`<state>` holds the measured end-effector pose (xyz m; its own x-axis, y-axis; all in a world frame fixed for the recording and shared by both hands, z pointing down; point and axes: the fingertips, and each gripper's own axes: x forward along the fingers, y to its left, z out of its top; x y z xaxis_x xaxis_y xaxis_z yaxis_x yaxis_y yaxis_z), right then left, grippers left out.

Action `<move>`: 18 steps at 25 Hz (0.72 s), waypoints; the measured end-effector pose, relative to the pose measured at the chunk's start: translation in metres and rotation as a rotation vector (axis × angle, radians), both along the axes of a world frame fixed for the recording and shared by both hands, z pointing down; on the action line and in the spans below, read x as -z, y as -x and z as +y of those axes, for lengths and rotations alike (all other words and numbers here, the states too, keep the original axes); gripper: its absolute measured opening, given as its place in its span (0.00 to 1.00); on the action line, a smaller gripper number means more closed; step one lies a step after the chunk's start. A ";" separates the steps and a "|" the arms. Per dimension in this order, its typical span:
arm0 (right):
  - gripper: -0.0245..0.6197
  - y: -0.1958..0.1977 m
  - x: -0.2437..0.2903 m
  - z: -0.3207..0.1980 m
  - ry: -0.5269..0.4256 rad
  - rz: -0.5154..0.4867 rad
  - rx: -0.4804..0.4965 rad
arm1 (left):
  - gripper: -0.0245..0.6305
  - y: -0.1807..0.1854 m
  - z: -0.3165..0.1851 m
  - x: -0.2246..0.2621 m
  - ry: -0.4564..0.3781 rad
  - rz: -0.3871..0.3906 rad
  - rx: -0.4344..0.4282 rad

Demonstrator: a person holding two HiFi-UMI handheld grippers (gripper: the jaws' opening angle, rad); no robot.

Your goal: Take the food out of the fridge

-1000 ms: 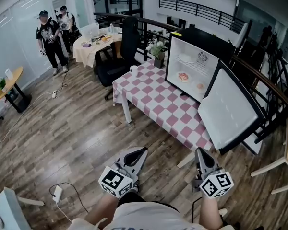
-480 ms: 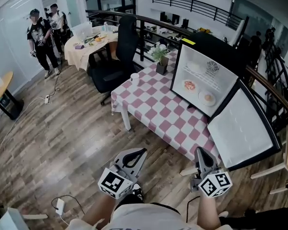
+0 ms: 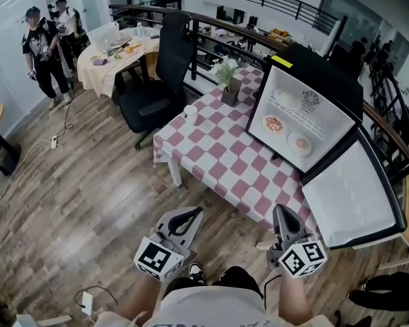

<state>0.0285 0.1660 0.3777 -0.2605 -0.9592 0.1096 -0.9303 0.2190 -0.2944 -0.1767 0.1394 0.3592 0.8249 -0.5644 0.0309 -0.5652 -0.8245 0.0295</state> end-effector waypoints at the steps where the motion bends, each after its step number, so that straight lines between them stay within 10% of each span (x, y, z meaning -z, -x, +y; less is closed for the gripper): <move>1: 0.07 0.000 0.001 -0.006 0.002 0.000 -0.003 | 0.05 0.000 -0.008 0.000 0.007 0.002 -0.001; 18: 0.07 -0.099 -0.007 -0.136 -0.011 -0.056 -0.036 | 0.05 -0.104 -0.144 0.006 0.005 -0.020 -0.036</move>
<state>0.1279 0.0303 0.3851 -0.2310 -0.9692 0.0852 -0.9198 0.1890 -0.3440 -0.0727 -0.0043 0.3530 0.8437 -0.5345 0.0502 -0.5360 -0.8439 0.0229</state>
